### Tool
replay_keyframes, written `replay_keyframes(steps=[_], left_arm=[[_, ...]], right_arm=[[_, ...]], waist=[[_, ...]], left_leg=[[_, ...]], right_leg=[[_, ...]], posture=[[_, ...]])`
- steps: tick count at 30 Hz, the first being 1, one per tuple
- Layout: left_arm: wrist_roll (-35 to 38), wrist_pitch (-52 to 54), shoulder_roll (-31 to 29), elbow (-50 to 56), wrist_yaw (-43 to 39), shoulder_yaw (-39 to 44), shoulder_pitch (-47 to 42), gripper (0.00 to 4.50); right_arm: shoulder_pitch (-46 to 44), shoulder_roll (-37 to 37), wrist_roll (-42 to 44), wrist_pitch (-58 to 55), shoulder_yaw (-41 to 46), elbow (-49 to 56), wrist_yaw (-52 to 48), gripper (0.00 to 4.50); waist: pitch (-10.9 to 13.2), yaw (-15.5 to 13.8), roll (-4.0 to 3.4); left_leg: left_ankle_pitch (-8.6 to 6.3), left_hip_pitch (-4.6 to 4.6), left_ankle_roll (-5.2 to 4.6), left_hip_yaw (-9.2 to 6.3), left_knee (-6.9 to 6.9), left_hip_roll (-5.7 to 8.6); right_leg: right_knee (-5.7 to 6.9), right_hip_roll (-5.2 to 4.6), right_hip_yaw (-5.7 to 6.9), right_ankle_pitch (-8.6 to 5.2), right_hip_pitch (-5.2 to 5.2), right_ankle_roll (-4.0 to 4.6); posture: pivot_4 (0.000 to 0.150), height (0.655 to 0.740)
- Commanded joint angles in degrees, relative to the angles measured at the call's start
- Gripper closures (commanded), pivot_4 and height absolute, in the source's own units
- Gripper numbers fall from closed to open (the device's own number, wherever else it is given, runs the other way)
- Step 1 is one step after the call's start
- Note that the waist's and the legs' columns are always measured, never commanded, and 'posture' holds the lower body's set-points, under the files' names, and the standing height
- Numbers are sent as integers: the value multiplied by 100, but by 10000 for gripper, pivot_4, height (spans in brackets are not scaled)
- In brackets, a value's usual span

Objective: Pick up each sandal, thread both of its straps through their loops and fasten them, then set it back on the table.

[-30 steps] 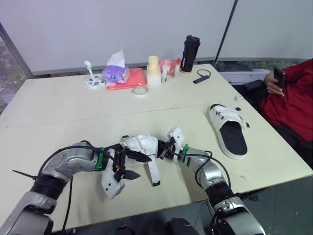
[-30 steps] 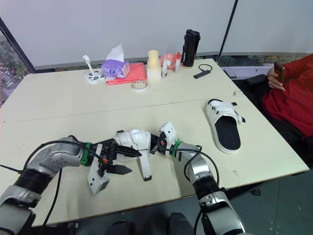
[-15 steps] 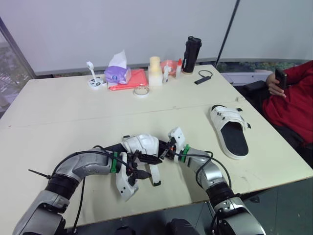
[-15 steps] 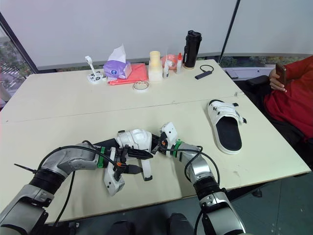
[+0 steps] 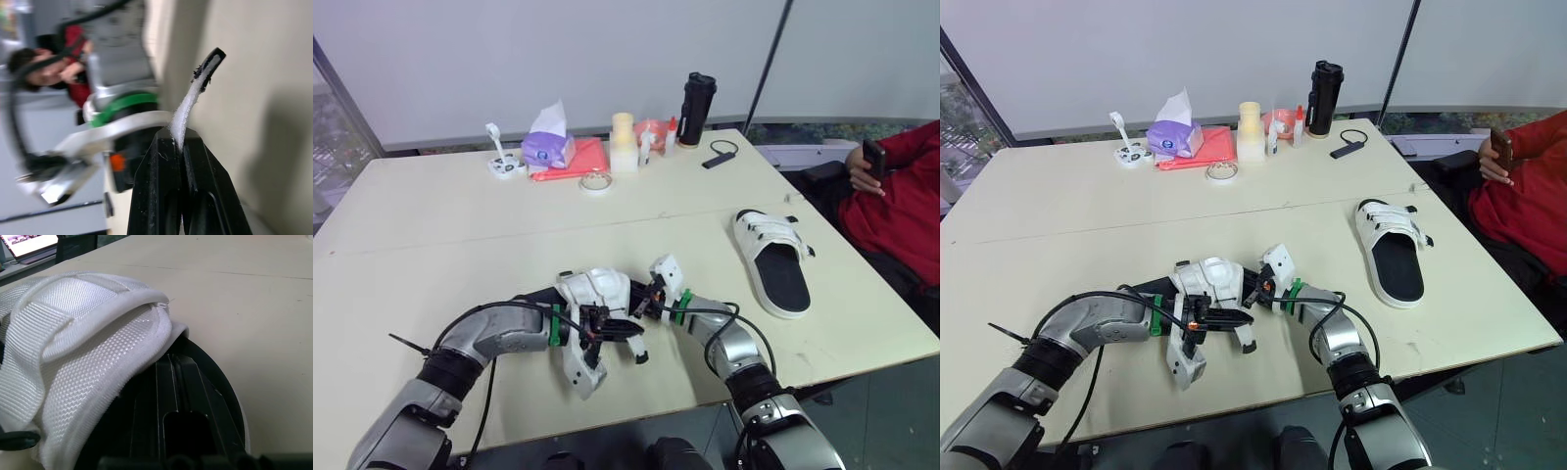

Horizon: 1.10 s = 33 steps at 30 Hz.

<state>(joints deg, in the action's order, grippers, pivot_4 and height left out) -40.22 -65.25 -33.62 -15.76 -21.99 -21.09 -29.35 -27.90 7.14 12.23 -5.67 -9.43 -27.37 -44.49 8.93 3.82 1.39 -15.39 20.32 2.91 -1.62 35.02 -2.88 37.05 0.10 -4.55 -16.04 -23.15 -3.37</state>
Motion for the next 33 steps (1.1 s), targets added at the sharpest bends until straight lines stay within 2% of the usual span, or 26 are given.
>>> replay_keyframes(steps=[1, 5, 11, 14, 16, 20, 24, 25, 28, 31, 33], left_arm=[[1240, 216, -153, 520, 16, 170, 155, 44486], [2244, 834, -373, 996, -422, 110, 371, 44486], [2783, 1335, -502, 1443, -888, 108, 610, 44486], [3155, 1939, -448, 1676, -1125, 169, 722, 44486], [3651, 2917, -364, 2012, -1289, 299, 821, 44486], [5487, 6330, -210, 2947, -1568, 617, 1036, 44486], [6734, 8440, -27, 3476, -1466, 1005, 716, 44486], [7232, 9136, 50, 3510, -1320, 1189, 614, 44486], [8016, 10469, 240, 3356, -1012, 1629, 339, 44486], [8088, 11207, 298, 3035, -787, 1784, 133, 44486], [8491, 11986, 523, 2687, -423, 2105, -88, 44486]], right_arm=[[327, 104, -335, -439, -95, -774, 238, 45000], [315, 102, -334, -434, -109, -795, 229, 45000], [264, 69, -349, -400, -134, -900, 221, 45000], [284, 75, -342, -407, -145, -864, 209, 45000], [281, 92, -341, -405, -141, -864, 198, 45000], [331, 142, -349, -419, -150, -826, 170, 45000], [355, 162, -362, -395, -151, -863, 159, 45000], [352, 160, -361, -398, -151, -862, 158, 45000], [332, 148, -362, -405, -156, -869, 155, 45000], [318, 135, -355, -408, -152, -872, 164, 45000], [329, 134, -349, -405, -145, -865, 171, 45000]], waist=[[1, 1, -1], [2, 5, -3], [4, 12, -5], [5, 12, -5], [5, 15, -5], [6, 20, -2], [9, 19, 0], [10, 23, 1], [13, 25, 3], [13, 25, 4], [12, 19, 4]], left_leg=[[0, 0, 0, 0, 0, 0], [0, 0, 0, -3, 0, -1], [0, -1, 0, -2, 0, 0], [0, -1, 0, -4, 1, -1], [0, -1, 0, -3, 1, 0], [0, -1, 0, -5, 3, -1], [0, -1, 0, -12, 6, 0], [0, 0, 0, -14, 8, 0], [0, 0, 0, -17, 10, 2], [0, 0, 1, -21, 10, 4], [0, -1, 1, -22, 11, 5]], right_leg=[[0, 0, 0, 0, 0, 0], [4, 2, 4, 0, -3, 1], [4, 7, 5, -2, -5, 2], [4, 11, 6, -3, -6, 1], [4, 12, 6, -4, -6, -2], [7, 14, 12, -10, -7, -13], [6, 21, 17, -15, -6, -21], [6, 22, 18, -15, -6, -21], [5, 24, 19, -15, -5, -22], [5, 25, 21, -15, -5, -24], [5, 25, 21, -14, -4, -24]], posture=[[1500, 7400], [1500, 7400], [1500, 7400], [1500, 7400], [1500, 7400], [1500, 7400], [1500, 7400], [1500, 7400], [1500, 7400], [1500, 7400], [1500, 7400]])
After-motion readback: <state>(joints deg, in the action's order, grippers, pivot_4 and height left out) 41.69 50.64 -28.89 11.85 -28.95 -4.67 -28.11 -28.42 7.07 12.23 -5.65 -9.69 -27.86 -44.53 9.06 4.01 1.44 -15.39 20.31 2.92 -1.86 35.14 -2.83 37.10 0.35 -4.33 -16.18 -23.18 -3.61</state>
